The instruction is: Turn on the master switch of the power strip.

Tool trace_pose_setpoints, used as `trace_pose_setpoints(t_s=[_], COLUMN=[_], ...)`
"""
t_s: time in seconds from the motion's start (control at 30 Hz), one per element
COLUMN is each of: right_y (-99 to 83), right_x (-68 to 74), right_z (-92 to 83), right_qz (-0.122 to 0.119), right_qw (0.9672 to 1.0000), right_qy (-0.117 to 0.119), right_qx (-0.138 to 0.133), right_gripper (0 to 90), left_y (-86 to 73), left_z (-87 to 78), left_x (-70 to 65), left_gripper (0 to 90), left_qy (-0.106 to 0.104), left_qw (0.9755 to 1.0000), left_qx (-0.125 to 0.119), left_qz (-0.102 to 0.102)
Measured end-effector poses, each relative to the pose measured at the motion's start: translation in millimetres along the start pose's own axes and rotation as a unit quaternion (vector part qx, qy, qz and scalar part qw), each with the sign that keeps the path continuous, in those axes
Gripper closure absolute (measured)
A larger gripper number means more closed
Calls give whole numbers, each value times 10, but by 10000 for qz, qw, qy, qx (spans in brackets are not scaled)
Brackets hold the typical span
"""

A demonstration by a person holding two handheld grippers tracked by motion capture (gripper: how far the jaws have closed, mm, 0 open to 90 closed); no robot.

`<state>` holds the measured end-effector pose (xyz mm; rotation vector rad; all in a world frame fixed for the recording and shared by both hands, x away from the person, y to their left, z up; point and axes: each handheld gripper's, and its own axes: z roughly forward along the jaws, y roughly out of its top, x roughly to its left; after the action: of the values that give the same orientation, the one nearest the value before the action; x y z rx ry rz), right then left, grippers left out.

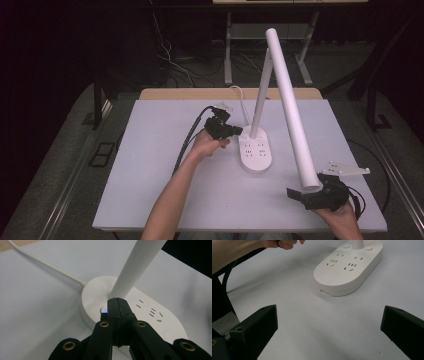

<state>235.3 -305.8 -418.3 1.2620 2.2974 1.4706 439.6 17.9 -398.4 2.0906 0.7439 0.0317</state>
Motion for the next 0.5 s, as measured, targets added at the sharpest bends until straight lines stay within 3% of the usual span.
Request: trace_pose_setpoints(t_s=[0.43, 0.5], right_y=[0, 0], right_x=[1, 1], right_z=[0, 0], right_qz=[-13, -14], right_qw=[10000, 10000], right_qy=[8, 11], right_qx=[-2, -4], right_gripper=[4, 4], left_y=[31, 21], left_z=[-353, -409], left_x=[-49, -60], left_gripper=[893, 853], left_qy=[129, 141], left_qw=[9996, 9996], left_qx=[-219, -232], left_qz=[90, 113])
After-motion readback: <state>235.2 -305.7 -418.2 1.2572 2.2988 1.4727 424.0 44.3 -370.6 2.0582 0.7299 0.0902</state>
